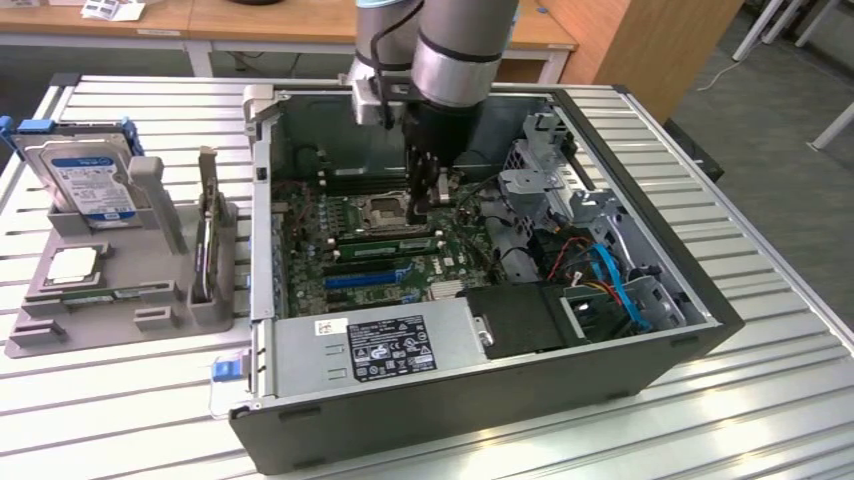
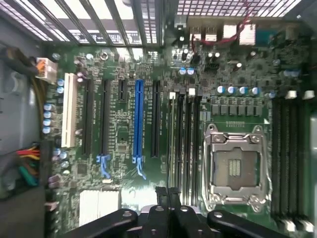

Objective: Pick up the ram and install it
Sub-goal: 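Press down the ram until it locks into place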

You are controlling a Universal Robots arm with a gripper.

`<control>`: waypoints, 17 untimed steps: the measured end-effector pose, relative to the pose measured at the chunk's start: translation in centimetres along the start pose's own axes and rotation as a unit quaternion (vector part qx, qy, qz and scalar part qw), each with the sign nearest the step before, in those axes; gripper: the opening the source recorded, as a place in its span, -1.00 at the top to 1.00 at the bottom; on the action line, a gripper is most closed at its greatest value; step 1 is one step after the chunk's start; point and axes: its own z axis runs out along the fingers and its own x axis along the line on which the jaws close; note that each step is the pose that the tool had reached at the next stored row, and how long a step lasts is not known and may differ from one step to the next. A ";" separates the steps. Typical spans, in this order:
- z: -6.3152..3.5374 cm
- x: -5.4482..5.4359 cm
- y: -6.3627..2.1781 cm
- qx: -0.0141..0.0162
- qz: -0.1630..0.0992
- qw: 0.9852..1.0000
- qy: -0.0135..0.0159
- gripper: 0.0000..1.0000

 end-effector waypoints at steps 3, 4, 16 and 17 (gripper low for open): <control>-1.35 0.0 -0.02 0.000 0.000 1.000 0.000 0.79; -1.80 0.1 -0.02 0.000 0.000 1.000 0.000 0.79; -7.28 0.2 0.11 0.000 0.000 1.000 0.000 0.79; -7.72 0.2 0.13 0.000 0.000 1.000 0.000 0.79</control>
